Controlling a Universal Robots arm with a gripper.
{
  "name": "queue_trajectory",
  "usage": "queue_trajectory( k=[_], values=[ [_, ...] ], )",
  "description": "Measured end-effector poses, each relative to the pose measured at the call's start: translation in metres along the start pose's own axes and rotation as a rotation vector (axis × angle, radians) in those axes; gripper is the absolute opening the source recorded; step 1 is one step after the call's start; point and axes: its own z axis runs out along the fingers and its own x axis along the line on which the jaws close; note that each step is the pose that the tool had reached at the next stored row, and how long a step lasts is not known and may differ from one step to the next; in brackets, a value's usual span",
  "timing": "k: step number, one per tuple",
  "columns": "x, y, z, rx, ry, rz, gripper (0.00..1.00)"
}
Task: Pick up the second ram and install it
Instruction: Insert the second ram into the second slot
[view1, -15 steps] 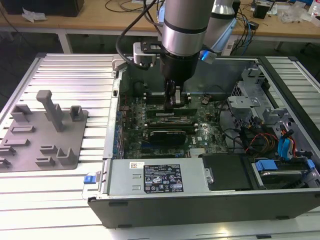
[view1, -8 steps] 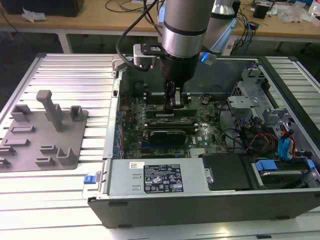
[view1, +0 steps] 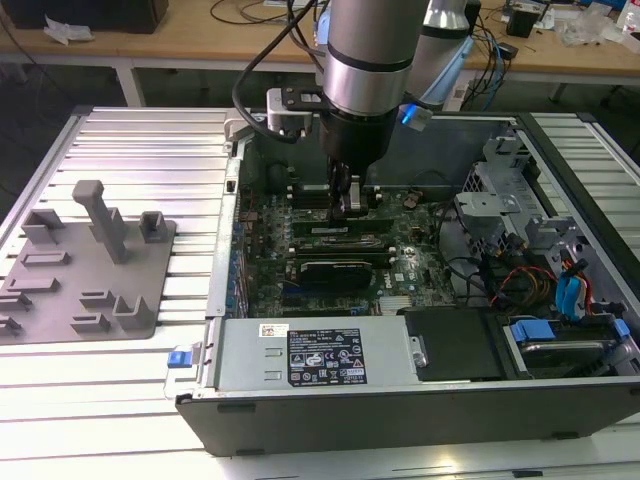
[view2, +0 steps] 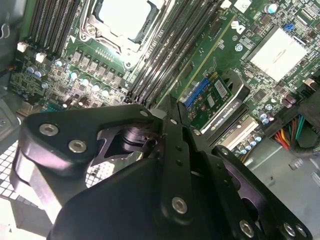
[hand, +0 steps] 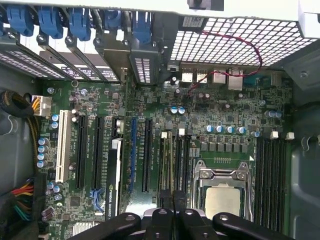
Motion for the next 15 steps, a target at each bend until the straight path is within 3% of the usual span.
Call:
queue_trajectory(
  k=[7,11,15],
  values=[
    [-0.0008,-0.0001,0.0020,0.0006,-0.0010,0.026,0.09],
    [-0.0020,-0.0005,0.0092,0.0010,-0.0026,0.039,0.09],
    [-0.0021,-0.0006,0.0113,0.0010,-0.0041,0.045,0.09]
  ],
)
